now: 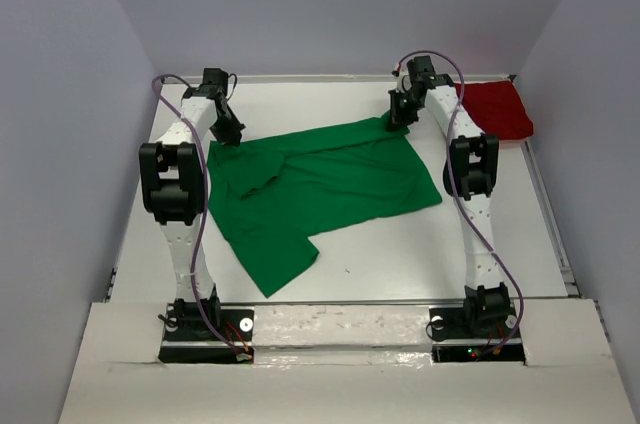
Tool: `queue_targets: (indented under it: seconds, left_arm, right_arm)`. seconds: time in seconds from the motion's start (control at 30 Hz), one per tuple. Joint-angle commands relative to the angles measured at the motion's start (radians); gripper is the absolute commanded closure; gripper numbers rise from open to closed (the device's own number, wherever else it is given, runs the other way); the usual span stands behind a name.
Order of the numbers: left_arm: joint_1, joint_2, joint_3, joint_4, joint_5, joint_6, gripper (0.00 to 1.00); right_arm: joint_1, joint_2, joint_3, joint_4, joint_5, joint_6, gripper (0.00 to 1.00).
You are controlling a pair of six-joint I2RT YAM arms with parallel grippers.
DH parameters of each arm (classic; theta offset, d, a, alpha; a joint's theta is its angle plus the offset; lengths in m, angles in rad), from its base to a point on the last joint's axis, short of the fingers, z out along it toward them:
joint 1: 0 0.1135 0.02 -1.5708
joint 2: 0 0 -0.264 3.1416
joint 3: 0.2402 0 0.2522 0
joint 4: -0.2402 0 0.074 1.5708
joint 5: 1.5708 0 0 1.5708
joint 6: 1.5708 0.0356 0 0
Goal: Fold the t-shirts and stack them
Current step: Fold the tshirt
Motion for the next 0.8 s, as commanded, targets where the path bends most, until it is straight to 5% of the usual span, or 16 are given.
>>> queue_targets:
  seconds: [0.0, 0.4, 0.77]
  left_arm:
    - [-0.003, -0.088, 0.017, 0.008, -0.003, 0.034, 1.0]
    - [-0.049, -0.21, 0.039, -0.001, -0.019, 0.074, 1.0]
    - [-0.051, -0.23, 0.034, -0.016, -0.012, 0.097, 1.0]
  right_arm:
    - [-0.009, 0.01, 0.021, -0.017, -0.019, 0.011, 1.0]
    - [-0.018, 0.042, 0.015, -0.088, 0.358, 0.028, 1.0]
    - [-0.068, 0.028, -0.066, -0.112, 0.48, 0.089, 1.0]
